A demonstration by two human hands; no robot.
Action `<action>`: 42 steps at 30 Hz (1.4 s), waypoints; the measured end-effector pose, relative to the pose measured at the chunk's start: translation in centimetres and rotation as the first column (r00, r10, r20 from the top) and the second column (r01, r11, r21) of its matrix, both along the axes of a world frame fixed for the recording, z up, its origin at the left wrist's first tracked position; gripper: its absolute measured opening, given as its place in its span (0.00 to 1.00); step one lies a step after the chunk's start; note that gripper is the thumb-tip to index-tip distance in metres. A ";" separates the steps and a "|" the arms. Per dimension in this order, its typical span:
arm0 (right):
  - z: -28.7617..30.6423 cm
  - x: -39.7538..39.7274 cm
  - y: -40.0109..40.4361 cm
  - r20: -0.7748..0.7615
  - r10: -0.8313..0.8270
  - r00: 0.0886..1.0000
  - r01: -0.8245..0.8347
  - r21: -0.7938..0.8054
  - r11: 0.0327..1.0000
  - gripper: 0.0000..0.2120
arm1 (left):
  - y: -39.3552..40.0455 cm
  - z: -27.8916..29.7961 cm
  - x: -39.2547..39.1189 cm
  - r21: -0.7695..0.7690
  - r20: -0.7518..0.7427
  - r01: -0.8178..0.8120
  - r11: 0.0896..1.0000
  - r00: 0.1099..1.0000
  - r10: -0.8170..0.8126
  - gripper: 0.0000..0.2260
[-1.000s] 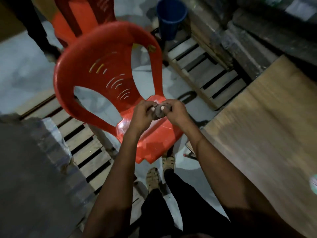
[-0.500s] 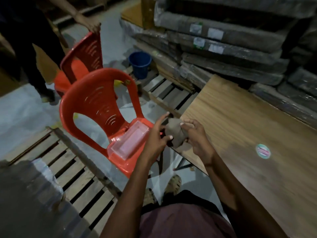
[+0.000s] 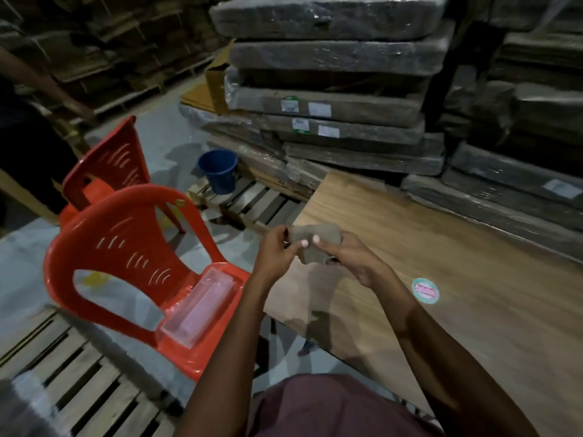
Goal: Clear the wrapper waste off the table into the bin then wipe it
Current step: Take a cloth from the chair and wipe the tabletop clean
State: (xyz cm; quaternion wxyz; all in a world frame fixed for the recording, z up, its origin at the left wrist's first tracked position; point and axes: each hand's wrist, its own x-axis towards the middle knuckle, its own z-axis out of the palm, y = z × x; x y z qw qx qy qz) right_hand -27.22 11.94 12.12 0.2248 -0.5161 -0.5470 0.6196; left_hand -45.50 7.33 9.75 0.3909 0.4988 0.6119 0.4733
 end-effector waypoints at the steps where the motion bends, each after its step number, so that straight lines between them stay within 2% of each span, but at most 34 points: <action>1: -0.5 0.9 0.4 -0.003 -0.049 0.999 0.049 0.027 0.998 0.17 | 0.6 0.0 1.0 -0.032 0.053 0.030 0.999 0.998 -0.028 0.10; 3: -1.8 2.3 1.1 -0.009 -0.215 0.977 0.215 0.038 0.976 0.14 | 1.7 -0.1 2.8 -0.122 0.123 0.092 0.988 0.989 -0.077 0.15; 6: -4.2 3.7 1.5 0.006 -0.413 0.911 0.412 0.036 0.910 0.11 | 3.7 -1.4 5.1 -0.195 0.118 0.156 0.968 0.984 -0.135 0.16; 9: -6.6 4.6 2.2 -0.023 -0.543 0.840 0.542 0.098 0.835 0.19 | 5.6 -3.0 6.8 -0.214 0.128 0.175 0.961 0.980 -0.150 0.16; 11: -7.7 5.0 2.9 -0.045 -0.602 0.797 0.603 0.116 0.790 0.23 | 6.7 -4.1 7.6 -0.216 0.161 0.184 0.959 0.975 -0.151 0.15; 15: -7.6 4.6 5.0 -0.072 -0.699 0.712 0.699 0.170 0.694 0.09 | 9.0 -5.4 8.6 -0.213 0.136 0.146 0.966 0.984 -0.119 0.16; 18: -8.1 3.8 7.4 0.013 -0.746 0.666 0.693 0.358 0.626 0.09 | 11.1 -6.1 8.3 -0.203 0.040 0.083 0.976 0.996 -0.076 0.16; 20: -9.1 3.2 9.0 0.084 -0.766 0.637 0.652 0.471 0.594 0.11 | 12.8 -7.0 7.6 -0.216 0.024 0.041 0.976 0.999 -0.037 0.09; 22: -9.6 2.4 10.0 0.176 -0.760 0.625 0.562 0.574 0.595 0.10 | 14.4 -8.1 6.7 -0.246 0.020 0.029 0.969 0.999 -0.024 0.04; 26: -11.3 0.8 10.3 0.322 -0.697 0.641 0.380 0.656 0.652 0.10 | 16.7 -10.3 4.9 -0.298 0.010 0.119 0.947 0.993 -0.121 0.12; 29: -14.6 0.0 9.6 0.534 -0.493 0.687 0.146 0.563 0.814 0.12 | 17.3 -13.0 4.3 -0.303 -0.044 0.174 0.937 0.980 -0.196 0.17; 31: -16.8 -0.2 8.7 0.577 -0.416 0.703 0.159 0.443 0.882 0.11 | 17.1 -14.6 4.3 -0.335 -0.087 0.200 0.921 0.966 -0.242 0.13; 33: -18.2 -0.3 8.2 0.521 -0.462 0.718 0.221 0.459 0.861 0.12 | 16.9 -15.1 4.6 -0.375 -0.133 0.222 0.900 0.948 -0.290 0.08; 36: -19.5 0.5 8.2 0.516 -0.360 0.777 0.132 0.425 0.895 0.15 | 15.7 -15.7 5.6 -0.379 -0.241 0.284 0.881 0.888 -0.391 0.13; 38: -19.5 1.7 8.4 0.460 -0.290 0.839 0.070 0.438 0.896 0.20 | 15.1 -15.9 6.8 -0.312 -0.413 0.326 0.893 0.799 -0.436 0.18; 40: -19.4 3.3 8.4 0.366 -0.277 0.888 0.115 0.407 0.906 0.22 | 15.5 -16.1 7.8 -0.250 -0.540 0.381 0.890 0.708 -0.455 0.22; 42: -19.5 4.5 8.4 0.270 -0.366 0.891 0.280 0.308 0.909 0.22 | 16.2 -16.2 8.8 -0.257 -0.535 0.444 0.858 0.674 -0.509 0.23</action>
